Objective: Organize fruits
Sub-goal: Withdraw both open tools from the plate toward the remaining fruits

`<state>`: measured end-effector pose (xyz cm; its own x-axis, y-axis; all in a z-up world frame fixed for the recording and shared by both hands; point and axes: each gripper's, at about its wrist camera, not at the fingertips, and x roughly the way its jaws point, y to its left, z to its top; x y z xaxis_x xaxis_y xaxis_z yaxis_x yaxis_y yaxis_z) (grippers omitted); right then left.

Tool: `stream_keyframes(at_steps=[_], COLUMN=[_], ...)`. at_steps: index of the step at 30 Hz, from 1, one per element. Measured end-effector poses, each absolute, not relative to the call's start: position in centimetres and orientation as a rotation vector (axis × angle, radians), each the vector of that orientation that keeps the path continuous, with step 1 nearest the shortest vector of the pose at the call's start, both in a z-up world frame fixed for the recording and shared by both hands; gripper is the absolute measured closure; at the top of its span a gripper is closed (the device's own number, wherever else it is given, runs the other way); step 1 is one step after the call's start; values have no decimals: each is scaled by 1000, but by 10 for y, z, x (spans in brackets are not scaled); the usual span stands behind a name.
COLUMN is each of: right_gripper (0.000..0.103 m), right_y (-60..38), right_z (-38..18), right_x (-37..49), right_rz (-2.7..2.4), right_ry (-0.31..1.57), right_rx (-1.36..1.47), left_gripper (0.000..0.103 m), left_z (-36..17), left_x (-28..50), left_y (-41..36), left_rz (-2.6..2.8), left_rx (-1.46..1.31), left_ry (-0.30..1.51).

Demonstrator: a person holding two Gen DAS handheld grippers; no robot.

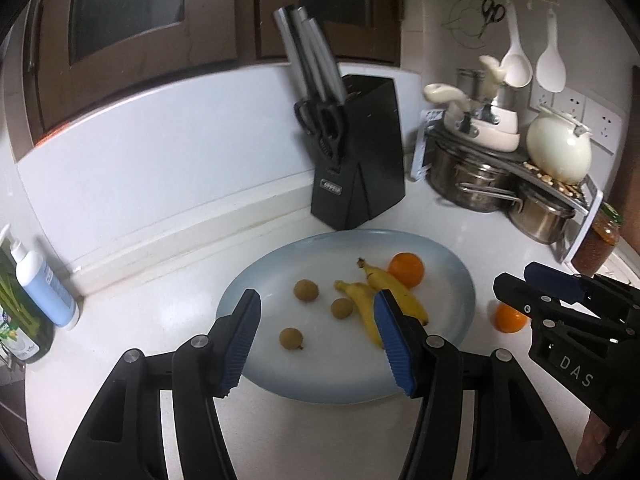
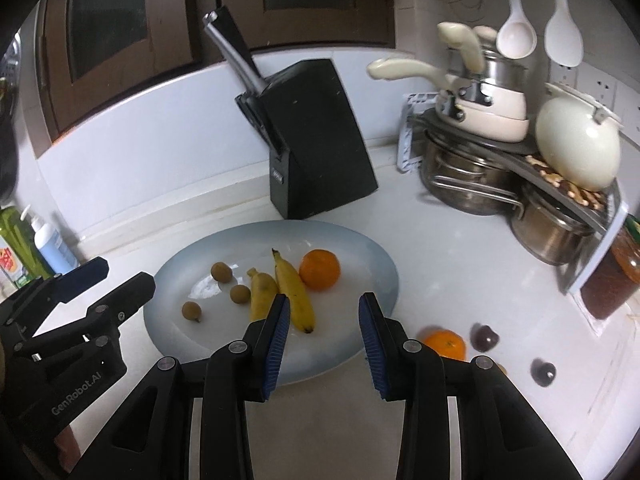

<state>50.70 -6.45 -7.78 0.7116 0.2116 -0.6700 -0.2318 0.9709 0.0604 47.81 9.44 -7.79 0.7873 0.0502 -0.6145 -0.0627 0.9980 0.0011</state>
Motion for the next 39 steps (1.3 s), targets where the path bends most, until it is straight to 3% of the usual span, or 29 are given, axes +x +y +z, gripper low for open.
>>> stream_keyframes(at_steps=[5, 8, 32, 39], right_gripper=[65, 53, 53, 53], right_y=[-79, -89, -188, -211], right_z=[-69, -64, -51, -57], right_x=[494, 484, 432, 428], right_rz=[211, 181, -68, -135], right_ry=[712, 691, 628, 639], right_rx=[-10, 1, 83, 102], left_gripper=[43, 42, 38, 31], left_z=[-67, -60, -44, -52], left_x=[468, 462, 443, 446], left_y=[82, 73, -19, -39], left_rz=[33, 12, -181, -212], left_rx=[-3, 13, 127, 142], left_ry=[634, 612, 535, 551])
